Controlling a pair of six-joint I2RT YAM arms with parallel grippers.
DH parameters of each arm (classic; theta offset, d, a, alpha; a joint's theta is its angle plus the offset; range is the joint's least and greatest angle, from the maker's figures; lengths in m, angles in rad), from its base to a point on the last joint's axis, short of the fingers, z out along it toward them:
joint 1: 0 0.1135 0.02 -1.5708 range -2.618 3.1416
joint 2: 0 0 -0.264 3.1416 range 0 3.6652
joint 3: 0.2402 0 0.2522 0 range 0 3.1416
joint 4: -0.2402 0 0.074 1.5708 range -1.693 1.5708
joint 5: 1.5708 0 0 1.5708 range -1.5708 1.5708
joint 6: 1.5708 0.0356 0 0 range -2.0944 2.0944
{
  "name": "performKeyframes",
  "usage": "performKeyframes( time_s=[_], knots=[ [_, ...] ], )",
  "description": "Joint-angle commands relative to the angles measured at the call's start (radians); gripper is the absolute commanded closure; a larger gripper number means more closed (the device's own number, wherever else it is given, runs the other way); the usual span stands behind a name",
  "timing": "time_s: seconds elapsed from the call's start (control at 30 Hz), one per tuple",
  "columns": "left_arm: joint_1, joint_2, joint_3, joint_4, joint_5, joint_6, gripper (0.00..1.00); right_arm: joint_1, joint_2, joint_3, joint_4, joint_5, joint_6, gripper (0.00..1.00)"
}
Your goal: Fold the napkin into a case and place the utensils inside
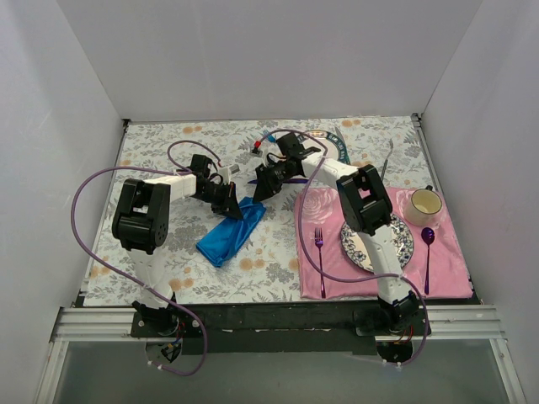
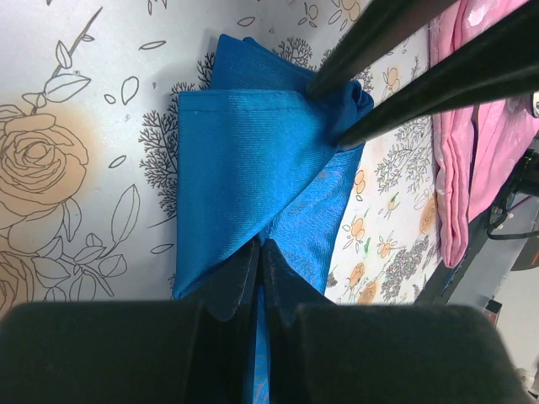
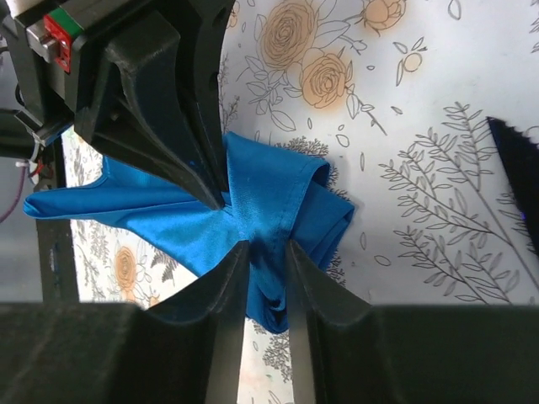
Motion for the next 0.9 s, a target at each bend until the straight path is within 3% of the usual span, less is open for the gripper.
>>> performKeyframes(
  time_s=[0.0,0.03,0.13,0.33,0.87],
  knots=[
    [-0.009,-0.017,-0.037,-0.061,-0.104,0.037,1.0,0.012,-0.013,-0.012,-0.009,-0.032,0.0,0.75],
    [-0.009,-0.019,-0.037,-0.061,-0.105,0.035,1.0,0.012,-0.022,-0.017,-0.017,-0.035,-0.009,0.84],
    [-0.009,-0.028,-0.035,-0.062,-0.105,0.026,1.0,0.013,-0.052,-0.052,-0.046,-0.043,-0.04,0.99],
    [-0.007,-0.063,-0.029,-0.064,-0.093,-0.011,1.0,0.015,-0.114,-0.153,-0.063,-0.027,-0.086,0.99],
    [-0.006,-0.071,0.078,-0.065,-0.056,-0.042,1.0,0.013,-0.133,-0.124,-0.152,-0.05,-0.163,0.99]
  ],
)
